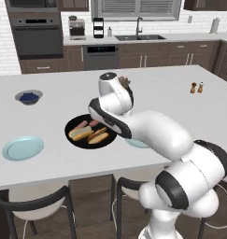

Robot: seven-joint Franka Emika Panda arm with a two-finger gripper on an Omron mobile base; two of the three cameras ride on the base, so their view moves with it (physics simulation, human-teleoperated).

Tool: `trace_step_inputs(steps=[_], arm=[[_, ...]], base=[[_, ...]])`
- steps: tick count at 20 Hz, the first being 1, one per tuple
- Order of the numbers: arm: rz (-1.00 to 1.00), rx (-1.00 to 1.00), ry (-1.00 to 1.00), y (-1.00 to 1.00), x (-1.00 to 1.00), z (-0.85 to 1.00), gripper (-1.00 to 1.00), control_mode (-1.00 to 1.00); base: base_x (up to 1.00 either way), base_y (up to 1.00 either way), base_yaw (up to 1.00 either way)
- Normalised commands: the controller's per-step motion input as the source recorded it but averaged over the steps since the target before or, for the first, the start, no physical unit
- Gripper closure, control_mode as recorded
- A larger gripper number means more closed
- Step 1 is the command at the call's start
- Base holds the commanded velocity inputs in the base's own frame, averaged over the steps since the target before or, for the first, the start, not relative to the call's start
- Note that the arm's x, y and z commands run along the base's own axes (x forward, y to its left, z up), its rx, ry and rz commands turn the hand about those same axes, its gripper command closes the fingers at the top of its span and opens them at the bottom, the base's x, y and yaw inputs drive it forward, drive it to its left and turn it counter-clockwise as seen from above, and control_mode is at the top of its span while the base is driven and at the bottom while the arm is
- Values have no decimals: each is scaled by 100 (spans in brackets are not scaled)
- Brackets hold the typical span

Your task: Place one bun and one sausage from the bowl on each plate.

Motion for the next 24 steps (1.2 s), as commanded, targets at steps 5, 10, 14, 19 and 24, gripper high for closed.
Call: trace_step_inputs(steps=[5, 10, 14, 19, 24], arm=[[-26, 23, 5, 0, 72, -43, -100, -100], [-4, 11, 1, -5, 72, -73, -100, -100], [5, 4, -2, 1, 57, -64, -100, -100], [0, 0, 1, 8, 35, -24, -100, -100], [0, 0, 5, 18, 29, -24, -100, -100]], base=[[0, 0, 0], [0, 0, 0], [0, 0, 0], [0, 0, 0], [0, 0, 0]])
